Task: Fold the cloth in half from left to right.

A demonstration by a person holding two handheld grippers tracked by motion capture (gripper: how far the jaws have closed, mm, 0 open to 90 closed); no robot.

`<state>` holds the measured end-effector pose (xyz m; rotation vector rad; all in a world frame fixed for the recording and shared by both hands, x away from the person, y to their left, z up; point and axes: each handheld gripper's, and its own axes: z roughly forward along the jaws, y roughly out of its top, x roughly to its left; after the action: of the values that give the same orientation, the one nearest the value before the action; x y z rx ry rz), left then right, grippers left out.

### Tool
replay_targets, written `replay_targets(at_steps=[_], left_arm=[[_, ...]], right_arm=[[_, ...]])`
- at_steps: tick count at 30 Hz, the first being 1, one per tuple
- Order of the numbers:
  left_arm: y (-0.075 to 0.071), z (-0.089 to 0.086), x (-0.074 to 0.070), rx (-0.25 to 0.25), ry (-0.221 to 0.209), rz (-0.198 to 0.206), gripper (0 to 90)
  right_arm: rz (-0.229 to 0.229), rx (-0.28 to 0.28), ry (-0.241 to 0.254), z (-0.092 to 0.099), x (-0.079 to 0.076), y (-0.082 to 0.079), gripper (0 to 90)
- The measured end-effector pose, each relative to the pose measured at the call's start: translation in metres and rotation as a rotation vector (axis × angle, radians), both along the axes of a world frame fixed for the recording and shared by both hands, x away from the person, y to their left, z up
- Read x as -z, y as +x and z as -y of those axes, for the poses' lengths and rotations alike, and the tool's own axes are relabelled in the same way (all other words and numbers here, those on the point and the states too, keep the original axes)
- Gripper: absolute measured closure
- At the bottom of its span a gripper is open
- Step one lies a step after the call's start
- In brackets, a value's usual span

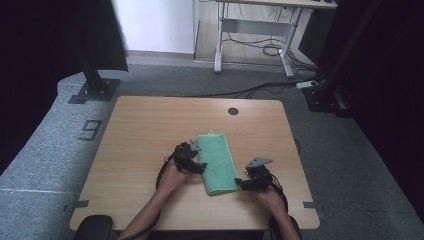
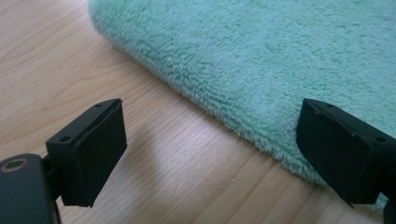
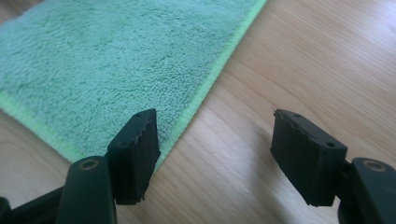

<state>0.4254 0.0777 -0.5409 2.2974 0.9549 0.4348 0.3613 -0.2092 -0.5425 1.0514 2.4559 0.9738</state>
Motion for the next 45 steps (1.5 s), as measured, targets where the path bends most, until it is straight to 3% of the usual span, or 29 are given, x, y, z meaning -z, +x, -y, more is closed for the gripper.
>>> replay_targets(at_steps=[15, 29, 40, 45], left_arm=[[0.007, -0.033, 0.001, -0.058, -0.028, -0.017, 9.0], [0.012, -0.059, 0.0, -0.113, -0.023, -0.018, 9.1], [0.01, -0.061, -0.002, -0.111, -0.029, -0.003, 9.3], [0.003, -0.065, -0.011, -0.093, -0.069, 0.009, 9.3]], right_arm=[[-0.001, -0.07, 0.013, -0.037, 0.001, -0.001, 30.8], [-0.005, -0.123, 0.016, -0.072, 0.002, 0.005, 28.5], [0.002, -0.125, 0.011, -0.076, 0.001, 0.005, 28.7], [0.017, -0.111, 0.032, -0.074, -0.004, 0.004, 25.9]])
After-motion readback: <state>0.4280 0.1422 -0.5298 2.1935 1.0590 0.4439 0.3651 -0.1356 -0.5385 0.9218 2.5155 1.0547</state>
